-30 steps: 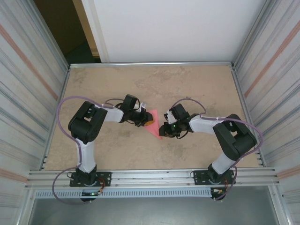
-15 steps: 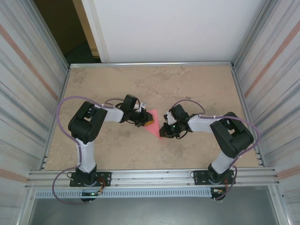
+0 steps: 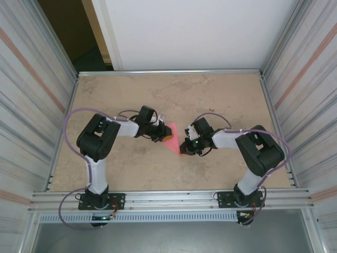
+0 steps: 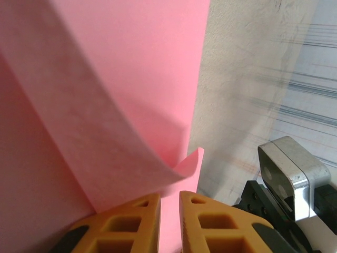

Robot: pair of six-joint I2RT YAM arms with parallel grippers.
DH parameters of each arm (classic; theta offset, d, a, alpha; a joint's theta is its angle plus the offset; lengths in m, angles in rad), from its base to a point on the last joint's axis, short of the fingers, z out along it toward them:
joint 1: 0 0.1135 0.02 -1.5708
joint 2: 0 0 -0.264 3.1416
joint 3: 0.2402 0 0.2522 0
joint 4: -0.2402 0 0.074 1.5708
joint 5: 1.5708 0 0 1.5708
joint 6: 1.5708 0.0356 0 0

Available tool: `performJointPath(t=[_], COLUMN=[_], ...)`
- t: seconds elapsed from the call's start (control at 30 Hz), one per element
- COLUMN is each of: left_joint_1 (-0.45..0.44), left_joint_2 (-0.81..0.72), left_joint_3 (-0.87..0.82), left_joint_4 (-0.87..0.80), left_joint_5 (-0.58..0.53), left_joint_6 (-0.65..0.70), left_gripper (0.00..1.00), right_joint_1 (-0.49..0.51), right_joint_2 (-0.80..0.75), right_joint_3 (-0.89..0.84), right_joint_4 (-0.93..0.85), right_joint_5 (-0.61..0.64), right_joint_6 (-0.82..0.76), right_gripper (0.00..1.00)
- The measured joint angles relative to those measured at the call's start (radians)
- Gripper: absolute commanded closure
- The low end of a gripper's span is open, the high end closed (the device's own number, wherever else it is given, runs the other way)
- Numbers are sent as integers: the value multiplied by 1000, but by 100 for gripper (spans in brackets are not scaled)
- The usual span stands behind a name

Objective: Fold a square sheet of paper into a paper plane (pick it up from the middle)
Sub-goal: Fourth fold the wing at the center of the table.

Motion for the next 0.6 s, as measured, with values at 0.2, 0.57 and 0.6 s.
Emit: performJointPath(t=[0.2, 0.57, 0.6], left_joint_1=[0, -8, -11], left_joint_2=[-3, -11, -11], left_joint_3=[2, 2, 2], left_joint_4=[0, 35, 35], left_joint_5=[1, 13, 16], left_joint_6=[15, 30, 30], left_gripper=[80, 80, 80], right_joint_1=[-30, -63, -66], right_joint_2=[2, 27, 31], right_joint_3=[-35, -55, -55], right_joint_4=[58, 119, 122], right_joint_5=[-57, -117, -120], right_joint_6=[11, 49, 51], right_gripper=[100, 100, 100])
